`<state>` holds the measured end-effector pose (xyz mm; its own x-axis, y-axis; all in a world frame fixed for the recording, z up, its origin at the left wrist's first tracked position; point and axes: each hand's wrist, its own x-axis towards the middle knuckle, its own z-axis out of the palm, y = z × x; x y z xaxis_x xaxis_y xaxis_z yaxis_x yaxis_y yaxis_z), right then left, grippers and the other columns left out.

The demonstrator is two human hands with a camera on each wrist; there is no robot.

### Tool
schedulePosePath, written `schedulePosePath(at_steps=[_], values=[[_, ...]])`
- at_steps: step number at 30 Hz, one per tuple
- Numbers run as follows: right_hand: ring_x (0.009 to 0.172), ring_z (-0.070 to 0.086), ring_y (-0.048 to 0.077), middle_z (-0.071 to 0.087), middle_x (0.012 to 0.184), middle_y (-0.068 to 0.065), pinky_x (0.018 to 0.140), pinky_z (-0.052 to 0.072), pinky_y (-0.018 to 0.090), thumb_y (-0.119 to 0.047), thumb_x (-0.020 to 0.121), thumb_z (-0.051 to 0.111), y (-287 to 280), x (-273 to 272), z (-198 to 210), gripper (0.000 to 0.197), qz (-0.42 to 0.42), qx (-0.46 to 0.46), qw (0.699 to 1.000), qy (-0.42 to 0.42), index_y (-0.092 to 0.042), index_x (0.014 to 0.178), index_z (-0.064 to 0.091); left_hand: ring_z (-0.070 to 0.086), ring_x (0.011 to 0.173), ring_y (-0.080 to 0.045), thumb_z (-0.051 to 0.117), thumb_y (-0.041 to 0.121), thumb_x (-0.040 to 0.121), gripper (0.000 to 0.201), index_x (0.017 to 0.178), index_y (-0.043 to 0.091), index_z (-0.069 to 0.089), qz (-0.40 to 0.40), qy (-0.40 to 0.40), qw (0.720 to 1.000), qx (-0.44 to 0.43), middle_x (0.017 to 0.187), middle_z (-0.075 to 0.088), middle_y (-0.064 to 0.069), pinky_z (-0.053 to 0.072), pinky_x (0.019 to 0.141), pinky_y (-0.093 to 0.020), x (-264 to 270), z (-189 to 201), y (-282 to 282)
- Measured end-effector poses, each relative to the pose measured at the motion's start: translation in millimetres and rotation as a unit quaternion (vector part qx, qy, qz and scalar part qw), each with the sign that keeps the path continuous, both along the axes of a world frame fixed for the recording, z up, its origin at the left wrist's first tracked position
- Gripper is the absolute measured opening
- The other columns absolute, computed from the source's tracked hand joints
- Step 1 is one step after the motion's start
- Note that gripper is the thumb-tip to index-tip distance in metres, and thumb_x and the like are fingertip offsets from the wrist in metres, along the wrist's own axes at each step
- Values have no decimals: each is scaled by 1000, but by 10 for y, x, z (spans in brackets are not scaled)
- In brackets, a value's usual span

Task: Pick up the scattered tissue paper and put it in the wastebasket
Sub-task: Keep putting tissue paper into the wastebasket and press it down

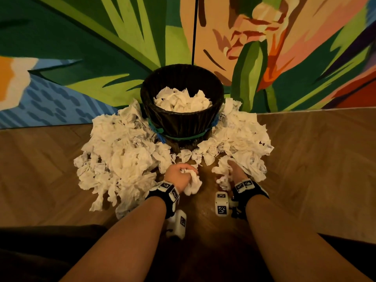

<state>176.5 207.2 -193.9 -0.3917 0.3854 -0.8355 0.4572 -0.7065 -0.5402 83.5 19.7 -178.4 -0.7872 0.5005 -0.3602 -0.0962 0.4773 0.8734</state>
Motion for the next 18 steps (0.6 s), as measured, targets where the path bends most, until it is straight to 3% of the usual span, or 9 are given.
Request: schedulePosePath(at_steps=[2,3,5,7,8,10,12,16,18], values=[[88,65,32,65,115,17,80,52,41,-53,83,65,-27,4,43,64,53,10,999,3,-11,131,58,64,85,-10,59,-3,82,38,71,28,76,43,-4,999,21,89,73,6,51,70,-18,-35,48,50],[91,66,31,65,119,18,80,54,42,-46,84,68,-48,-1,51,57,109,47,993,-6,-11,128,60,63,76,-9,59,-2,82,35,72,27,75,57,-3,998,28,84,72,5,49,63,-16,-56,75,71],[104,63,31,61,128,18,87,53,42,-27,86,72,-111,-4,68,46,214,171,960,-54,-12,128,60,59,68,-12,62,4,83,23,81,25,72,77,0,997,29,78,68,3,47,60,-20,-90,134,91],[92,66,30,67,115,16,74,54,35,-18,79,79,-192,-5,36,42,231,240,941,-62,-15,118,63,56,71,-12,67,14,83,10,87,23,68,113,1,993,22,77,63,3,43,62,-24,-114,153,65],[94,67,28,67,116,13,73,54,32,-17,78,78,-244,-2,7,45,257,278,923,-75,-18,120,62,55,72,-13,69,17,82,7,85,22,65,130,2,991,17,77,61,5,42,62,-23,-118,148,38],[111,61,25,60,128,8,89,53,31,-19,85,72,-389,-1,-53,50,366,368,845,-127,-22,132,55,53,72,-13,69,21,83,9,84,22,61,136,8,991,-9,75,58,7,40,61,-25,-118,92,-37],[118,56,23,54,134,6,99,50,36,-23,88,68,-543,10,-135,44,438,417,786,-130,-25,130,54,53,70,-10,72,24,83,15,87,22,57,122,23,991,-59,76,57,9,40,70,-24,-110,32,-143],[129,48,27,24,154,6,108,42,37,-23,94,61,-805,-29,-332,46,576,447,674,-119,-23,139,49,63,105,-27,71,28,83,37,115,9,66,72,21,982,-172,112,69,-9,50,94,-32,-144,-154,-305],[134,43,32,22,157,8,110,39,40,-19,96,56,-899,-51,-389,45,625,448,632,-101,-24,141,49,61,111,-27,71,26,83,34,115,16,66,61,31,974,-216,120,66,-8,46,92,-27,-135,-233,-351]])
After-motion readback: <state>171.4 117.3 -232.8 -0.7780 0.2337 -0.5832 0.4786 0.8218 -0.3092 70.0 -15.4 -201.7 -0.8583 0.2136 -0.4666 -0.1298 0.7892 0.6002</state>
